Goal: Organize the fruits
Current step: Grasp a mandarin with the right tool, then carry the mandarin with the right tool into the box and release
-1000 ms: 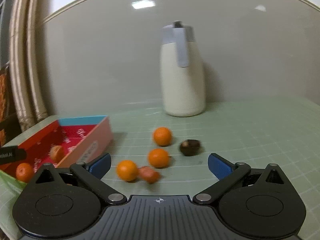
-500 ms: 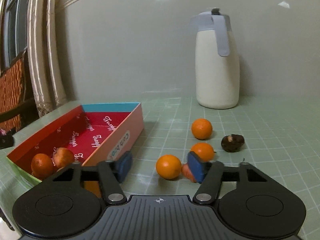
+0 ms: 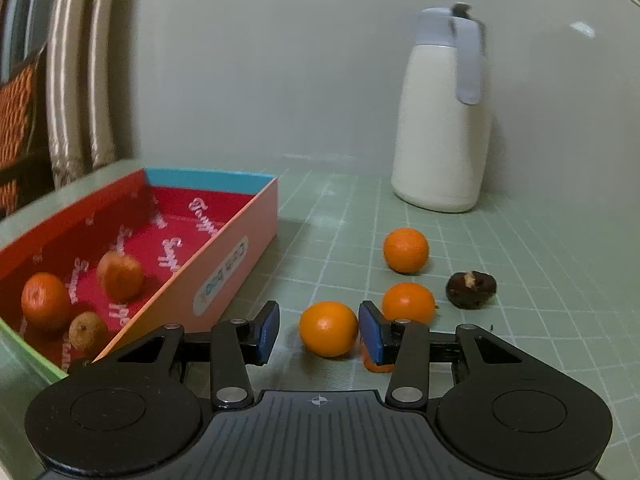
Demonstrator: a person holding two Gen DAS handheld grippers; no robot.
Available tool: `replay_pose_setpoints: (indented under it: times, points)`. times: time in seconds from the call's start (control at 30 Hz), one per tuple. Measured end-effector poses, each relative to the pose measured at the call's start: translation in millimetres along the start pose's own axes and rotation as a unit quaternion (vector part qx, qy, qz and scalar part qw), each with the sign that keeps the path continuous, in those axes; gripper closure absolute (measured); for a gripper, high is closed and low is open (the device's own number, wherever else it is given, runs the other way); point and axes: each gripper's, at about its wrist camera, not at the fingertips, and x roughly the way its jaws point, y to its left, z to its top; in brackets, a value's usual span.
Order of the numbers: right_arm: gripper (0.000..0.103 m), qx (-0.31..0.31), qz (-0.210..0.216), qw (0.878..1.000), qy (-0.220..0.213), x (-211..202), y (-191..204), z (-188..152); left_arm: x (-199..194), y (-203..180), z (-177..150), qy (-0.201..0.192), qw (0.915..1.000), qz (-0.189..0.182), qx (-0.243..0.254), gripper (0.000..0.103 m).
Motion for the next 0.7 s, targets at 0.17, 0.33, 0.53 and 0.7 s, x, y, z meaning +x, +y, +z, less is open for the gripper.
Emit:
replay_pose_setpoints:
  times: [0.17, 0.33, 0.53, 0.7]
  points:
    - [0.070, -0.018, -0.005, 1.000, 0.010, 3, 5, -1, 0, 0, 0, -0.001, 1.0000, 0.004, 0.001, 0.020]
    - [0.070, 0.009, 0.008, 1.000, -0.002, -2, -2, 0, 1, 0, -1, 0.002, 1.0000, 0.006, 0.000, 0.020]
    - [0.070, 0.083, 0.083, 0.990, -0.081, -28, -17, 7, 2, 5, 0, 0.004, 0.9999, 0.012, -0.010, 0.018]
    - [0.070, 0.058, 0.175, 0.974, -0.130, -48, -4, 8, 4, 8, 0, 0.009, 0.9996, 0.018, -0.017, 0.018]
